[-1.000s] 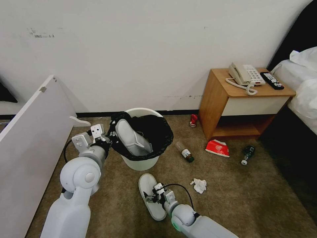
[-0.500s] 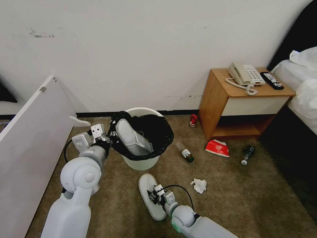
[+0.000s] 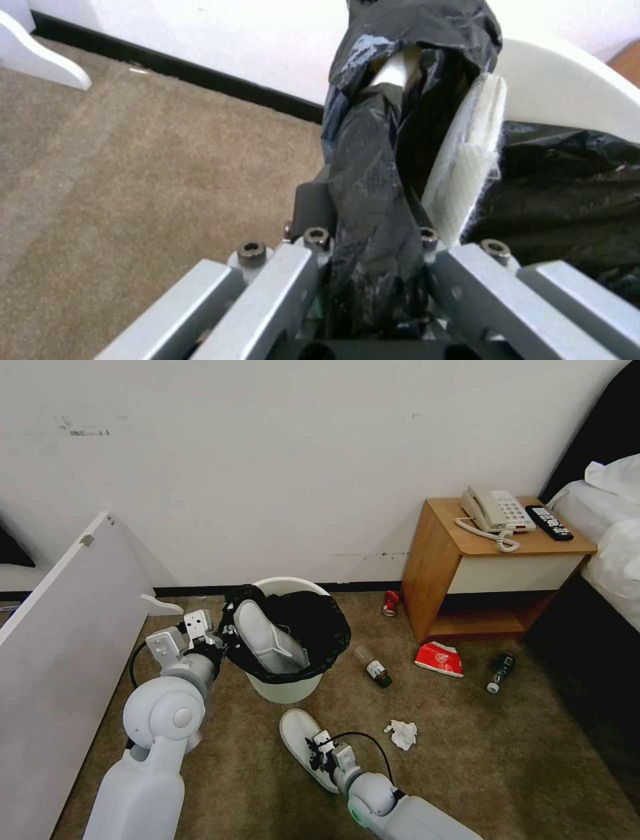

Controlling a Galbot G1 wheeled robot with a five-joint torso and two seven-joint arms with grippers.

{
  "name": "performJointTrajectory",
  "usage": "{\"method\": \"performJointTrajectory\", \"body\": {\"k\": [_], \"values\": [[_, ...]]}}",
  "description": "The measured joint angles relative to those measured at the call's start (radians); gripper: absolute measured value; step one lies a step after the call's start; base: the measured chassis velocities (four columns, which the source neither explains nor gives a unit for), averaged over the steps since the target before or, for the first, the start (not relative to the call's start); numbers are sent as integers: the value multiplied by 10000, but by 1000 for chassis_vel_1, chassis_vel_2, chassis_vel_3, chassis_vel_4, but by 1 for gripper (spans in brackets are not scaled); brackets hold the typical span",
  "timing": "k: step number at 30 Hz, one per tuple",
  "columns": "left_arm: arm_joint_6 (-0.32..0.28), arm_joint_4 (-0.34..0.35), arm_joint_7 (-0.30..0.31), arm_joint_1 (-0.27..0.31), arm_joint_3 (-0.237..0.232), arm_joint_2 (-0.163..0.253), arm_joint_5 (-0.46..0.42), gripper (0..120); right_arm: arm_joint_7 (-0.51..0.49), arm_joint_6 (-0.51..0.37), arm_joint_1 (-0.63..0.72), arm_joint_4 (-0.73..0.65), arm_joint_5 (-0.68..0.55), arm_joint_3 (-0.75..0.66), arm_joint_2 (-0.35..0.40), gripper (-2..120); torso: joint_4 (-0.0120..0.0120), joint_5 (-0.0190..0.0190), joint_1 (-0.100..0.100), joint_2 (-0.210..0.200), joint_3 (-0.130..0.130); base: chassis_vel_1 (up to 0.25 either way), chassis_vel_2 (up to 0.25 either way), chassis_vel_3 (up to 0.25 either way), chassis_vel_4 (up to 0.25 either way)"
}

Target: Pick up the trash bin, then pick up the garbage from the floor and place it into the trash bin.

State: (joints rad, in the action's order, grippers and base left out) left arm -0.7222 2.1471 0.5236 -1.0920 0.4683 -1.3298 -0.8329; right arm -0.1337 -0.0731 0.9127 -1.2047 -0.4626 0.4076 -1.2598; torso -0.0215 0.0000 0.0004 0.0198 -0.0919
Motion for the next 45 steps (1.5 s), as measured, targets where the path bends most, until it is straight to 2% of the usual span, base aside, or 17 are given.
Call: {"method": "performJointTrajectory", "body": {"k": [12,21,24,27,30,36,45], "values": [[1,0,8,58,10,111,-82,4,-7,20,-300,-341,-121,-482,440,0,1,1,0,0,0,0,0,0,0],[0,-52,61,135,4,188,-179,4,-11,32,-64,-863,-221,-1186,1540,0,0,4,0,0,0,0,0,0,0],[-7,-60,81,174,-3,183,-215,4,-12,40,179,-1269,-282,-1650,2234,0,-1,3,0,0,0,0,0,0,0],[-9,-62,91,178,-15,174,-218,4,-11,40,264,-1398,-303,-1814,2445,0,-1,2,0,0,0,0,0,0,0],[-11,-63,107,190,-44,156,-218,4,-9,76,530,-1708,-360,-2367,2932,0,0,3,0,0,0,0,0,0,0],[-24,-42,138,192,-57,164,-220,4,7,135,841,-2263,-472,-3363,3387,0,0,3,0,0,0,0,0,0,0],[-52,-41,251,173,-113,164,-317,4,185,237,935,-3571,-517,-4768,3626,0,2,2,0,0,0,0,0,0,0]]}}
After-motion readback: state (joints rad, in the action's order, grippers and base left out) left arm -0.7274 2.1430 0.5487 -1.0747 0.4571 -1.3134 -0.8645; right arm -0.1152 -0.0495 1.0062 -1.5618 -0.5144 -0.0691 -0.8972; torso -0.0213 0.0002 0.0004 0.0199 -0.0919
